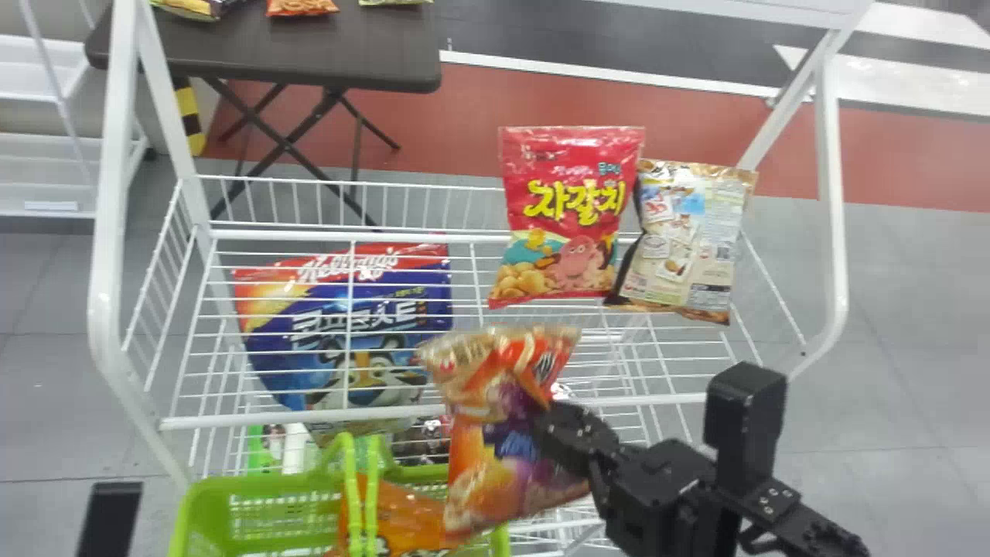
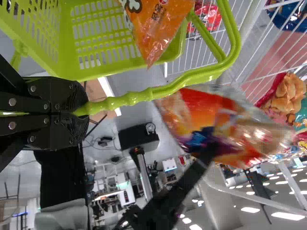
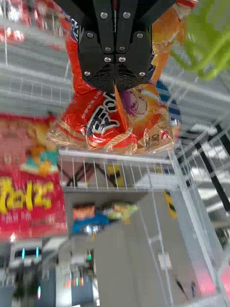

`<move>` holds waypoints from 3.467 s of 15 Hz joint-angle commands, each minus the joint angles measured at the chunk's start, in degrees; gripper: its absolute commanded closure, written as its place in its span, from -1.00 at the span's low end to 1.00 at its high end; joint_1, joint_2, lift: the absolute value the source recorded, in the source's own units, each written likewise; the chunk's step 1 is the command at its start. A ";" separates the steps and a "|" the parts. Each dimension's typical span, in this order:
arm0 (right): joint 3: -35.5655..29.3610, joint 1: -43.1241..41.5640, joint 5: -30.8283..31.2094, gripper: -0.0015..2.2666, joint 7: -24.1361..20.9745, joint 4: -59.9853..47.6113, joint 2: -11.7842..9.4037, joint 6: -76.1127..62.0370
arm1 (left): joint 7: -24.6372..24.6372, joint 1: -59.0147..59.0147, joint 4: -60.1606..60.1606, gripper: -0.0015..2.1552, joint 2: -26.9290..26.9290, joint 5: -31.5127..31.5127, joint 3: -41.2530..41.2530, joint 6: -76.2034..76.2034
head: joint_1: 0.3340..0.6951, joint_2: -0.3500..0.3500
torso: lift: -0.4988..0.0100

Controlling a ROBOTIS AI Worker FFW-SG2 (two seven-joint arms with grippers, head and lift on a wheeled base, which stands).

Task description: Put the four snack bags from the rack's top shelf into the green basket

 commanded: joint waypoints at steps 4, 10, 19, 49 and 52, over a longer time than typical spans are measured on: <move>-1.23 1.23 0.12 0.88 4.05 -0.62 -0.70 23.15 | 0.62 0.15 -0.10 0.99 -0.28 0.05 -0.07 -0.49 | 1.00 -1.00 | 0.96; 8.09 0.26 -0.06 0.88 3.88 5.27 -2.20 16.12 | 0.62 0.15 -0.80 0.99 -0.28 -0.39 -1.92 -0.31 | 1.00 -0.96 | 0.96; 17.50 -9.41 0.03 0.55 7.13 24.25 -2.28 -8.14 | 1.23 1.03 -1.60 0.99 -0.19 -1.09 -4.20 -0.31 | 1.00 -0.14 | 0.96; 1.85 -31.91 0.29 -0.94 -17.74 39.72 2.64 -38.90 | 1.85 -0.73 -1.33 0.99 0.69 -1.79 -4.64 0.92 | 1.00 -0.92 | 0.96; 1.94 -36.39 2.31 -0.91 -17.13 44.82 2.38 -36.44 | 2.02 -0.90 -1.33 0.99 0.69 -1.88 -4.64 1.10 | 1.00 -0.91 | 0.96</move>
